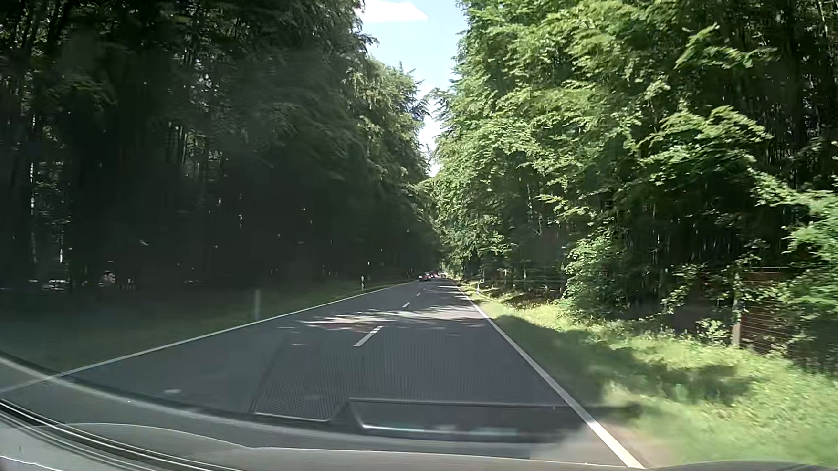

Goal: Follow the waypoints while adhering to traffic rules and regulations

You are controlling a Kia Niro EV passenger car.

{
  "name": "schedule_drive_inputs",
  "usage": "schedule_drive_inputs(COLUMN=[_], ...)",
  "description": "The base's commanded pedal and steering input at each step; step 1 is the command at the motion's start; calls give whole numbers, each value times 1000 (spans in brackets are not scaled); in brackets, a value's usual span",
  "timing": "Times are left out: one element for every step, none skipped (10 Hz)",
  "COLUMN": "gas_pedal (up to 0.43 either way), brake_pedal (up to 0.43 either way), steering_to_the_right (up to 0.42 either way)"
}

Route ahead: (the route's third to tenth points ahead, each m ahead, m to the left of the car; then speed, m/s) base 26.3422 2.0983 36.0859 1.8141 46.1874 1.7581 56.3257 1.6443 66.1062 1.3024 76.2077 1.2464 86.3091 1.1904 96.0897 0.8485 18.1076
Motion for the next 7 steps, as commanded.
schedule_drive_inputs(gas_pedal=[28, 28, 28, 28, 28, 28, 28], brake_pedal=[30, 30, 30, 30, 30, 30, 30], steering_to_the_right=[0, 0, 0, 0, 0, 0, 0])
